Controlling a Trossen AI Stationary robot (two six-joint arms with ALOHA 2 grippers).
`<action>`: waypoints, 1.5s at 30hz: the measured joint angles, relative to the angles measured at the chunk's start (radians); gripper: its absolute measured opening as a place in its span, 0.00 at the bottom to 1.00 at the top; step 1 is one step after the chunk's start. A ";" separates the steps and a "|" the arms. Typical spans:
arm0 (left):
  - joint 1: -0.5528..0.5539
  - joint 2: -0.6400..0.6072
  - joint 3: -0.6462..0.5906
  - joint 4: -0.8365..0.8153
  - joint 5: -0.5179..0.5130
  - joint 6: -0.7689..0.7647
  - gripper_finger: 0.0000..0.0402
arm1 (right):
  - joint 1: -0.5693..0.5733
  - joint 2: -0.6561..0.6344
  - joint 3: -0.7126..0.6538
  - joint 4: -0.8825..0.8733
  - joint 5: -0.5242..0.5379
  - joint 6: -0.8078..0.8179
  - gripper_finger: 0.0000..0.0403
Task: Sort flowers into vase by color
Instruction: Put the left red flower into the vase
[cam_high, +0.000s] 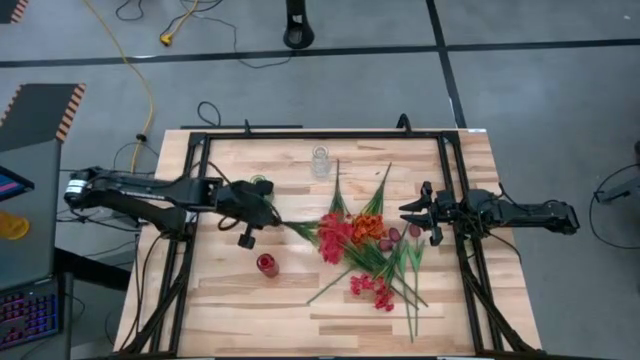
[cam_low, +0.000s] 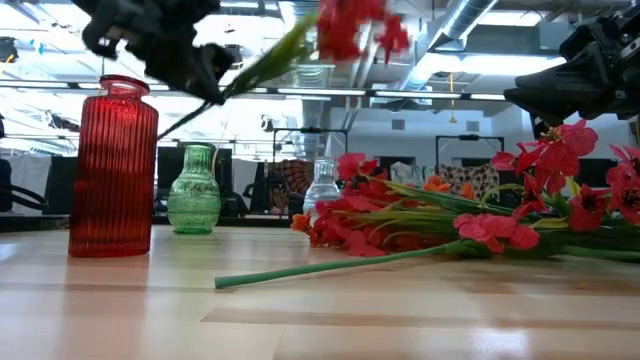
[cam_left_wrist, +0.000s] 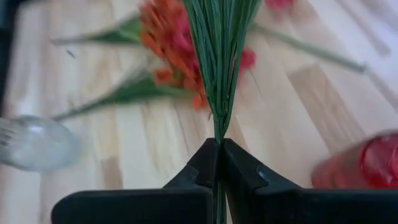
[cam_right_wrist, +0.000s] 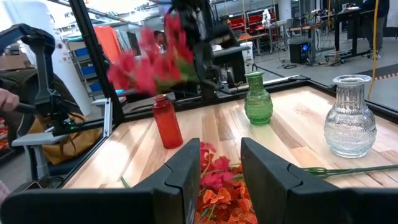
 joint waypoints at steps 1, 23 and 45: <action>0.000 -0.011 0.000 0.028 -0.012 -0.009 0.00 | 0.000 0.000 0.000 0.000 0.000 0.000 0.35; 0.194 0.199 0.000 1.043 -0.088 -0.167 0.00 | 0.000 0.000 0.000 0.000 0.000 0.000 0.35; 0.412 0.540 -0.001 1.698 -0.066 -0.291 0.00 | 0.000 0.000 0.000 -0.001 0.000 -0.001 0.35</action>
